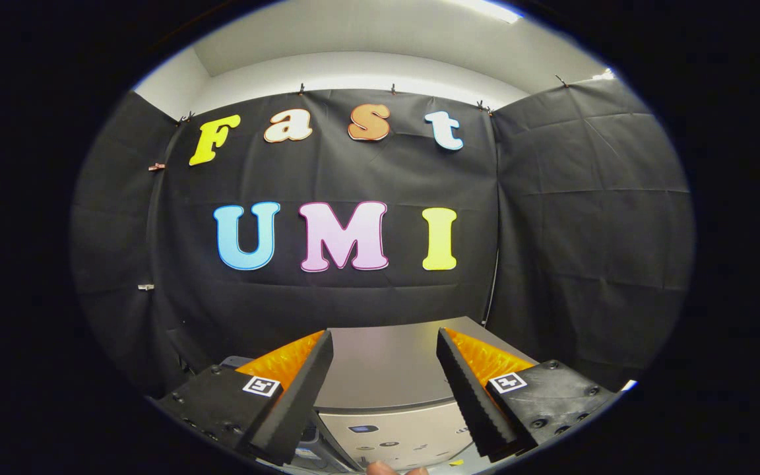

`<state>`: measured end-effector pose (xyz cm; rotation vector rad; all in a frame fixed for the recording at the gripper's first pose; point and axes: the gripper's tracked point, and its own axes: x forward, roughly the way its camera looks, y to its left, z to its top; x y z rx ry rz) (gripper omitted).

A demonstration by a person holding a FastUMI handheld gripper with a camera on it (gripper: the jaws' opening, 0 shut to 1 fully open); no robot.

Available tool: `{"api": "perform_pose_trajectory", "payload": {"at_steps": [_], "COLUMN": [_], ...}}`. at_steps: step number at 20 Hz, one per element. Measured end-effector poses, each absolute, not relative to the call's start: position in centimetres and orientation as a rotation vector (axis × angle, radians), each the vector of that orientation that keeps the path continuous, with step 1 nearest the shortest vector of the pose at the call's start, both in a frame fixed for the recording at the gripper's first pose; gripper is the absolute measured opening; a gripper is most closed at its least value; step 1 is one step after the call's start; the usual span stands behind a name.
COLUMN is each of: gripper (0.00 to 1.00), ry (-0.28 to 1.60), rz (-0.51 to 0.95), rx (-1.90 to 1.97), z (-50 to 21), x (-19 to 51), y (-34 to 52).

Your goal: Put the clothes into the washing machine and then close the washing machine lid.

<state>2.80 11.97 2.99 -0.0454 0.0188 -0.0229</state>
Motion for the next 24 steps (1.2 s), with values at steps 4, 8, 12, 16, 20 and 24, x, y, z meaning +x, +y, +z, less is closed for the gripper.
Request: {"api": "perform_pose_trajectory", "payload": {"at_steps": [4,8,12,16,20,24], "gripper": [0.99,0.99,0.99,0.99,0.99,0.99], "ry": [0.014,0.014,0.01,0.013,0.011,0.008], "rz": [-0.022,-0.022,-0.023,-0.024,-0.027,-0.027], "rx": [-0.055,-0.059,-0.059,-0.06,-0.059,-0.056], "z": [2.98,2.93,3.0,2.73,2.78,2.91], "x": [2.76,2.69,2.66,2.59,2.58,2.6], "y": [12.19,12.3,12.37,12.37,12.22,12.27]}}
